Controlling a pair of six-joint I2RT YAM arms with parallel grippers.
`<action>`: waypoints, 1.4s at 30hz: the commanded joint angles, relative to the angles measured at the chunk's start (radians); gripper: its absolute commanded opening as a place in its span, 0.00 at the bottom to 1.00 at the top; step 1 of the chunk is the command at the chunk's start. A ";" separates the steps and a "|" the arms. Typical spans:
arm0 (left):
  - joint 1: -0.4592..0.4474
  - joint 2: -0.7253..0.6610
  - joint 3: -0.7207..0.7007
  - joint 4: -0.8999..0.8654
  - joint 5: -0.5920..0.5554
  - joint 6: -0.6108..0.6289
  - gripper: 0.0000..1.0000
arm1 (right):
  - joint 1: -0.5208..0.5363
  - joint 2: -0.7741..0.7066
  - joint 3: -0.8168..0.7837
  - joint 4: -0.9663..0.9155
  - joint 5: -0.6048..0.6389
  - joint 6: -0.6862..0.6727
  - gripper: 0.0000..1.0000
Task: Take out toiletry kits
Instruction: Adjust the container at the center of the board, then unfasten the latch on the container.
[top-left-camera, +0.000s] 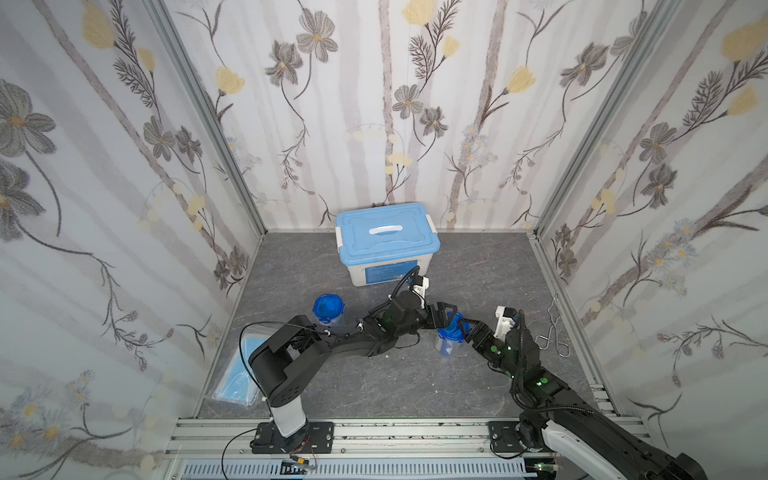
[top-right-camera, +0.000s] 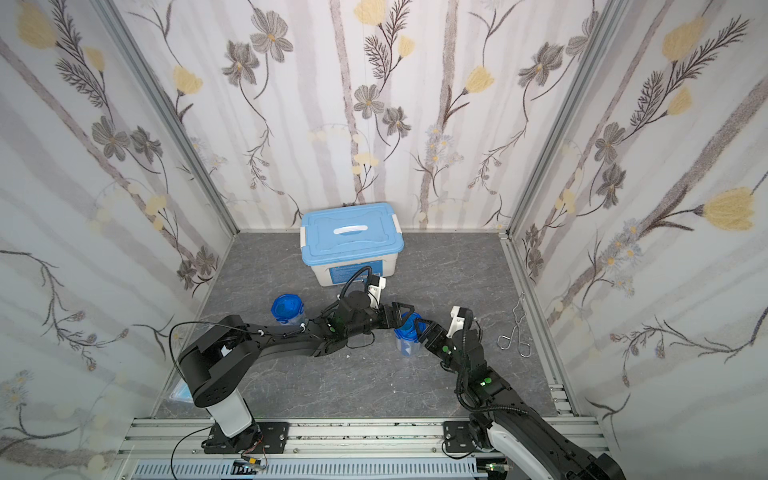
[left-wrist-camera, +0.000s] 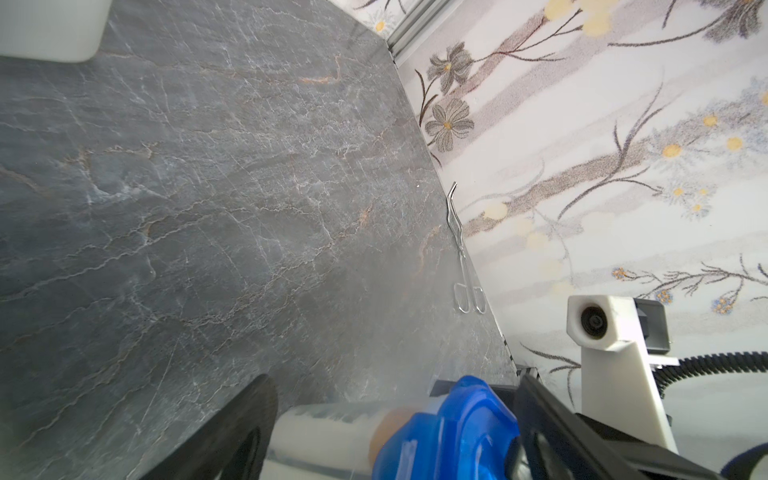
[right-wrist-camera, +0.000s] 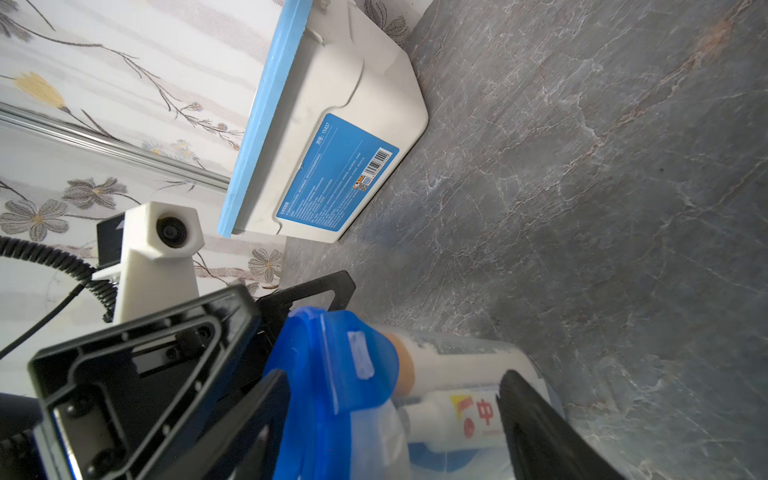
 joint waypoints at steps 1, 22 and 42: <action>0.017 -0.021 0.000 -0.006 -0.002 0.021 0.92 | 0.004 -0.030 0.038 -0.099 0.126 -0.057 0.98; 0.087 -0.035 0.081 -0.188 0.153 0.093 0.97 | 0.234 -0.182 -0.127 0.080 0.290 -0.148 1.00; 0.150 -0.026 0.158 -0.337 0.234 0.140 0.97 | 0.595 -0.156 -0.120 -0.086 0.764 -0.176 1.00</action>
